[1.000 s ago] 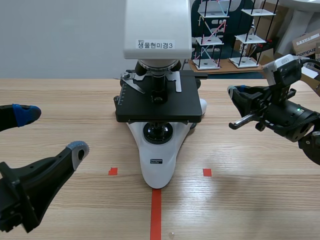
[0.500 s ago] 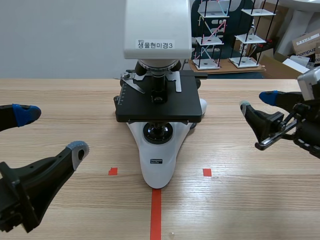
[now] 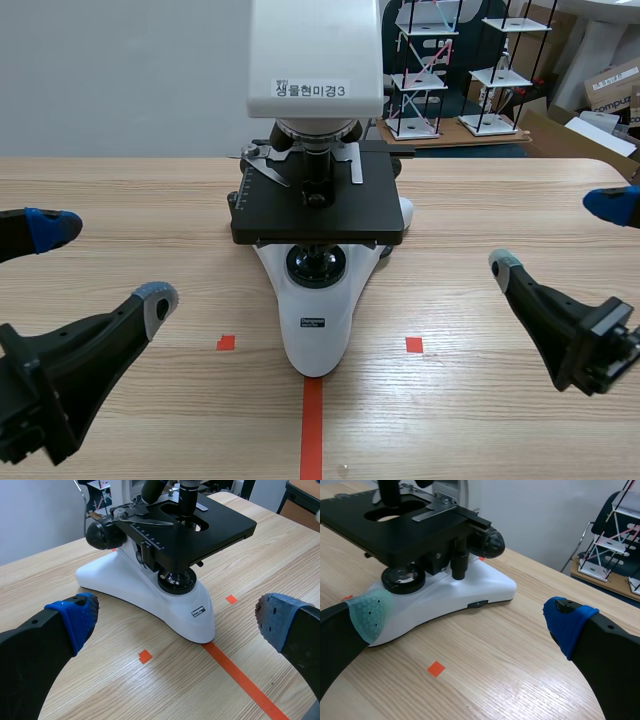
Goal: Return to the home posture
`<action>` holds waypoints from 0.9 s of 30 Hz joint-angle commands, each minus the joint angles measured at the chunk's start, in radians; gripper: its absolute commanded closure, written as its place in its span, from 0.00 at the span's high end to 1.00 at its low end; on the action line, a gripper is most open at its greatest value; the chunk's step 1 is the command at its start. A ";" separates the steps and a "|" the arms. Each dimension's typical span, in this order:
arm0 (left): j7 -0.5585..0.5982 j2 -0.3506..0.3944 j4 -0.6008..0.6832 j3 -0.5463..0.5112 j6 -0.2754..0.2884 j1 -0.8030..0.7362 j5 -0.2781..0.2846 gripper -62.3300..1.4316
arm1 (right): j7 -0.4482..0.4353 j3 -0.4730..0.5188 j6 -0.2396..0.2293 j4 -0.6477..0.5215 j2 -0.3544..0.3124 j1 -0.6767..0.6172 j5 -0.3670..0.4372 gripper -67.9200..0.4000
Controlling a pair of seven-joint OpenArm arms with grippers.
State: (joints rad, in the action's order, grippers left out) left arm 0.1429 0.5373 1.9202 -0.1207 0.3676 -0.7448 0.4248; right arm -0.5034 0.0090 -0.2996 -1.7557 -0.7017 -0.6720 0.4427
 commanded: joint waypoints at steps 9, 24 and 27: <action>0.017 -0.005 0.006 -0.004 0.000 0.000 0.009 1.00 | -0.011 0.078 0.000 -0.140 -0.010 -0.165 0.014 1.00; 0.017 -0.005 0.006 -0.004 0.000 0.000 0.009 1.00 | -0.012 0.087 0.000 -0.157 -0.010 -0.175 0.014 1.00; 0.017 -0.005 0.006 -0.004 0.000 0.000 0.009 1.00 | -0.012 0.095 0.000 -0.161 -0.010 -0.175 0.014 1.00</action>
State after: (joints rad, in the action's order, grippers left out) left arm 0.1425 0.5373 1.9202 -0.1207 0.3676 -0.7448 0.4244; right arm -0.5034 0.0883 -0.3023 -1.8980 -0.7017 -0.8619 0.4423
